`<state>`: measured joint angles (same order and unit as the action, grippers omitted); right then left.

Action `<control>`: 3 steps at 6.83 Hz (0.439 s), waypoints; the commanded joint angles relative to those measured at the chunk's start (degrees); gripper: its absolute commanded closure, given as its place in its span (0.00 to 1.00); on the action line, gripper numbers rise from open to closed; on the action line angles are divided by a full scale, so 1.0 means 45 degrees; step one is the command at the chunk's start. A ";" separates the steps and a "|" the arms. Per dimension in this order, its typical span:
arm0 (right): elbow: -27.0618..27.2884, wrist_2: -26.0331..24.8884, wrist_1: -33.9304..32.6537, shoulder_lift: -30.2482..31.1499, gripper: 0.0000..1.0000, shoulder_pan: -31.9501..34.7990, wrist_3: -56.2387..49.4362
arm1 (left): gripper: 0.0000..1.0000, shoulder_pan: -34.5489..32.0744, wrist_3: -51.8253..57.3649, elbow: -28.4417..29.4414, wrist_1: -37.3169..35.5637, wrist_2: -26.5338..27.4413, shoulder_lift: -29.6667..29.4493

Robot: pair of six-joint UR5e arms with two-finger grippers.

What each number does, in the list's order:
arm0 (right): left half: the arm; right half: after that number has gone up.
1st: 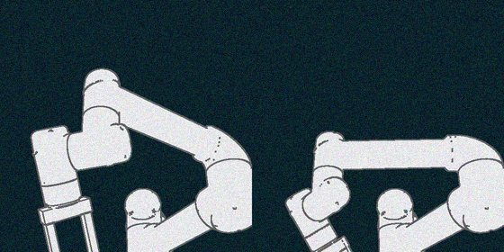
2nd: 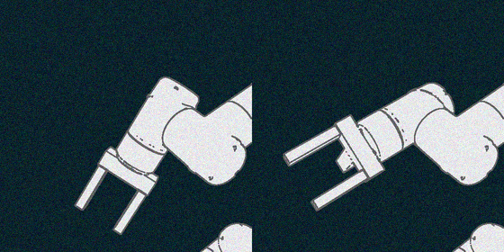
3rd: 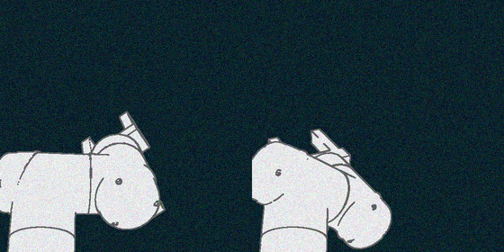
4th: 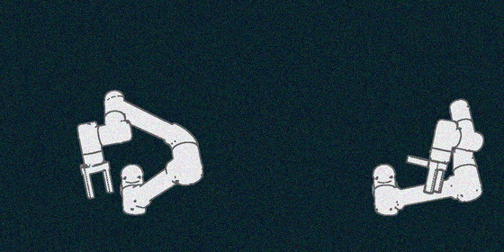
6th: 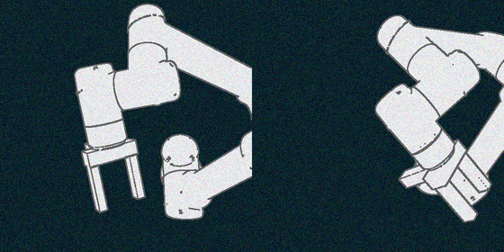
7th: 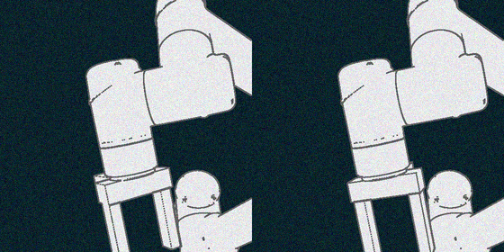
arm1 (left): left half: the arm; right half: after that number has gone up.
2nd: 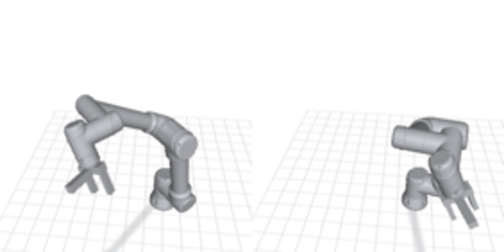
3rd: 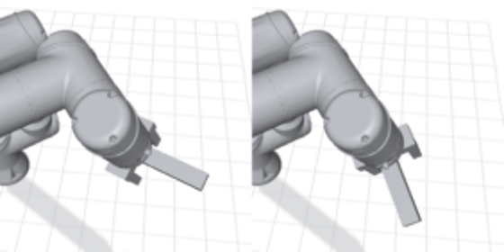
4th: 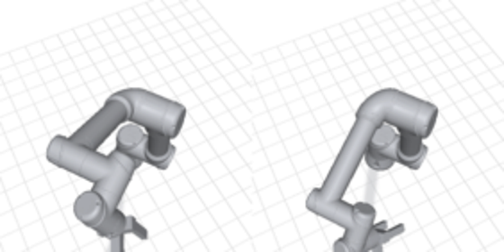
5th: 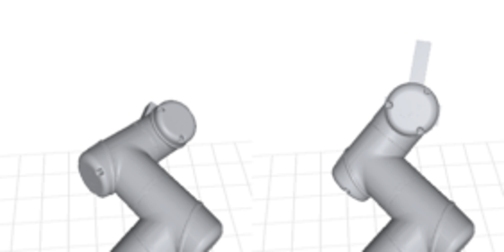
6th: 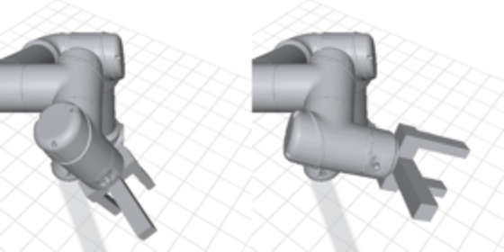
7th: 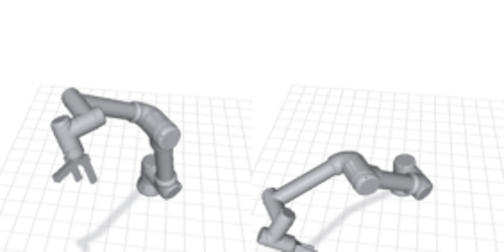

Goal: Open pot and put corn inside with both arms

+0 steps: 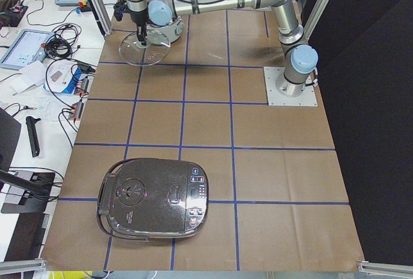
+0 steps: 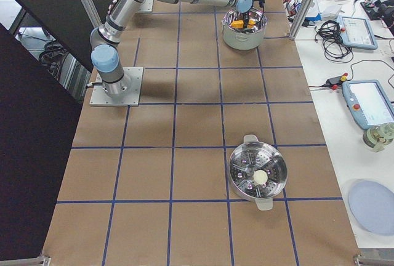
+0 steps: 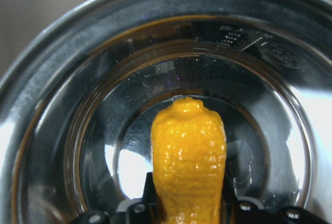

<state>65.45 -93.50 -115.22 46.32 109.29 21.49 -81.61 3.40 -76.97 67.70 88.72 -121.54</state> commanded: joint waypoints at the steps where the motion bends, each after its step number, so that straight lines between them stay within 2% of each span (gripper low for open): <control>1: 0.0065 0.0093 0.0095 0.0114 0.00 -0.0126 -0.0185 | 0.76 0.0187 0.0027 -0.0806 -0.0962 -0.0007 -0.0294; 2: 0.0103 0.0095 0.0213 0.0793 0.00 -0.0262 -0.0166 | 0.76 0.0187 0.0026 -0.0826 -0.0962 -0.0008 -0.0488; 3: 0.0200 0.0115 0.1258 0.1960 0.00 -0.0515 -0.0224 | 0.54 0.0187 0.0026 -0.0826 -0.1059 0.0012 -0.0703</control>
<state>66.00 -93.14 -113.25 50.17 108.06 20.68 -80.81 3.52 -80.51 63.42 88.72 -123.62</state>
